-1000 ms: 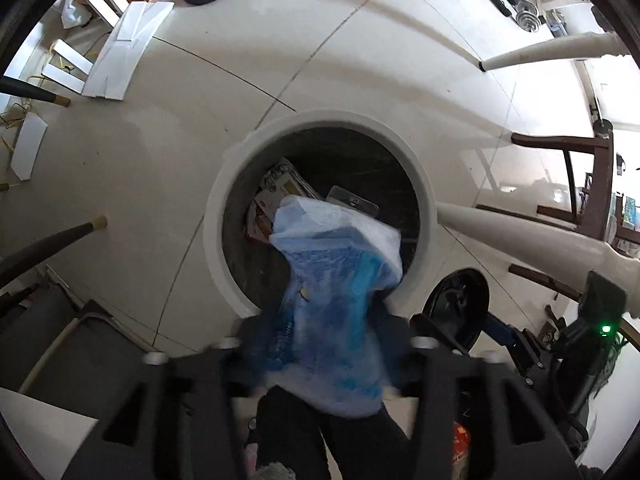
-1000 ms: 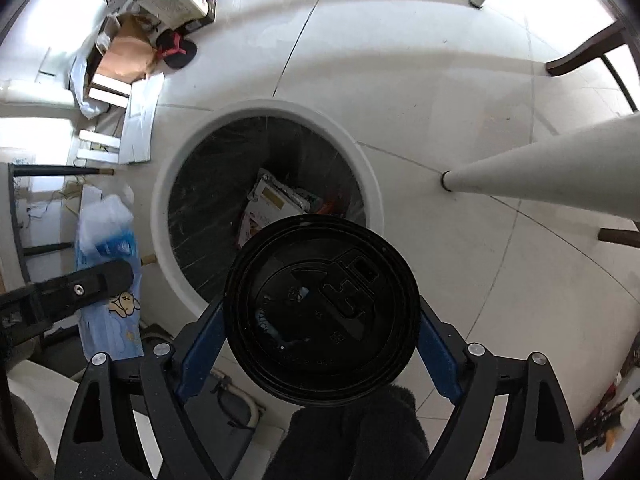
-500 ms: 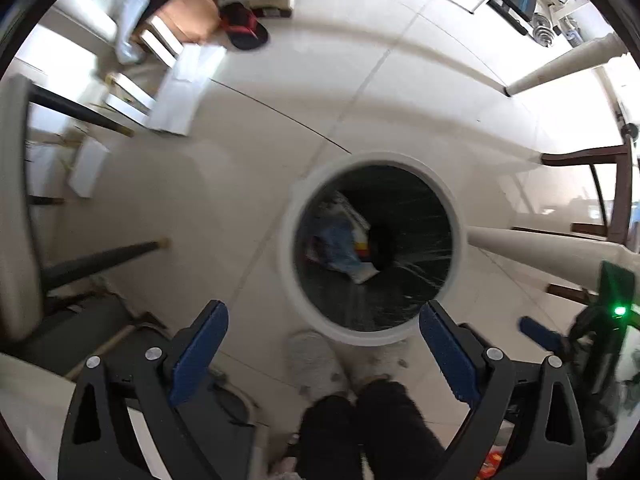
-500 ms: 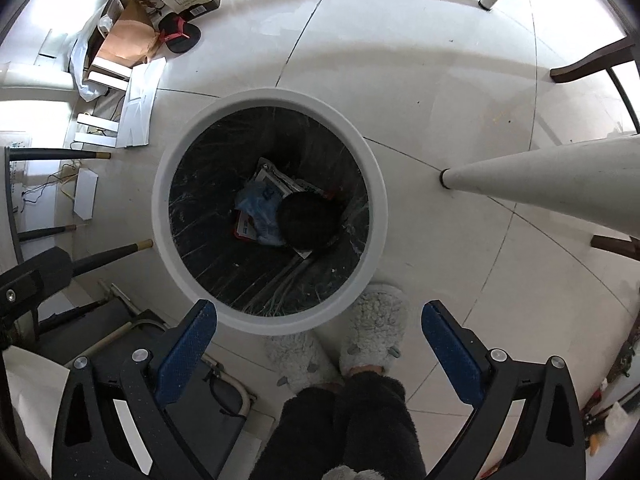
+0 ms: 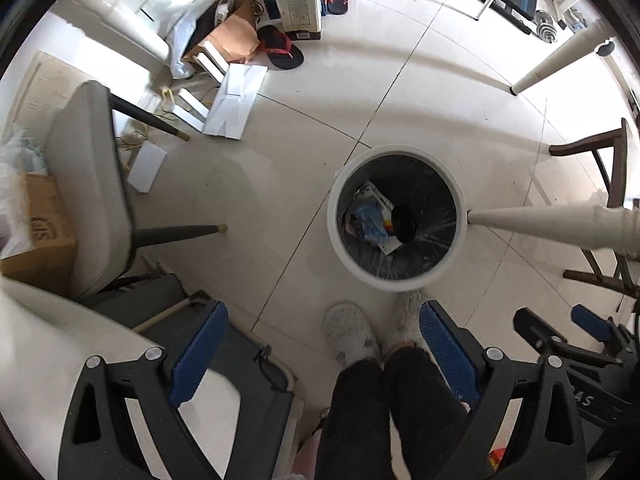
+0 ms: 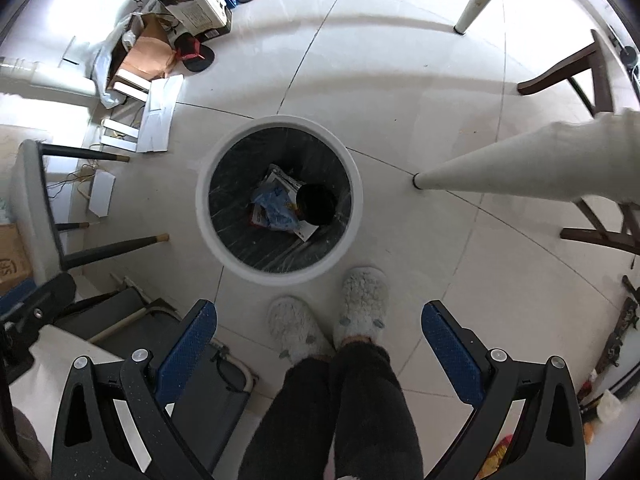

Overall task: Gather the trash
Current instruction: 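Move both tools back up over the table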

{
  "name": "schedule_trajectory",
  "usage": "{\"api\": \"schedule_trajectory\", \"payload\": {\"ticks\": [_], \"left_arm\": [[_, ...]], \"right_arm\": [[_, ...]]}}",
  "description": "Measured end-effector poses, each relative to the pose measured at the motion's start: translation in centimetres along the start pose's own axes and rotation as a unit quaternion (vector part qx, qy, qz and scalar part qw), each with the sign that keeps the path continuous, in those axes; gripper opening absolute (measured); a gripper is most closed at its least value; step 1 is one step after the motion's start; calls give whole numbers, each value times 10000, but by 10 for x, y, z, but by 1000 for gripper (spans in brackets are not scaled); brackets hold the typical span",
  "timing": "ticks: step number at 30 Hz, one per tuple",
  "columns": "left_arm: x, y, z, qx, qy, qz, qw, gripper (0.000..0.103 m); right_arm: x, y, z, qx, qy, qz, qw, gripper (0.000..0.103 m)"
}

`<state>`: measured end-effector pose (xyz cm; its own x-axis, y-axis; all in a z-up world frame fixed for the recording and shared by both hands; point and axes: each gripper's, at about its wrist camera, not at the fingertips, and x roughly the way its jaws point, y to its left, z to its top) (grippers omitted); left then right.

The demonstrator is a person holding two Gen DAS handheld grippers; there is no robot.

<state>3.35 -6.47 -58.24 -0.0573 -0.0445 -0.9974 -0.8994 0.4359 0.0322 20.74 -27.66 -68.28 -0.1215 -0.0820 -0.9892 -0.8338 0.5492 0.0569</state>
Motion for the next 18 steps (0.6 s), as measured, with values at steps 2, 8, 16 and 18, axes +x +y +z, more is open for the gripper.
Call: {"api": "schedule_trajectory", "payload": {"ticks": [2,8,16,18], "left_arm": [[-21,2,-8,23,-43,22,10000,98],[-83,9,-24,-17,-184,-62,9998,98],[-170,22,-31,-27,-571,-144,9983,98],[-192,26,-32,-54,-716,-138,9973,98]], "right_arm": [[-26,3,-10,-36,-31,9,10000,103],[-110,8,-33,-94,-252,125,9996,103],[-209,18,-45,-164,-467,220,9985,103],[-232,21,-46,-193,-526,250,9981,103]]}}
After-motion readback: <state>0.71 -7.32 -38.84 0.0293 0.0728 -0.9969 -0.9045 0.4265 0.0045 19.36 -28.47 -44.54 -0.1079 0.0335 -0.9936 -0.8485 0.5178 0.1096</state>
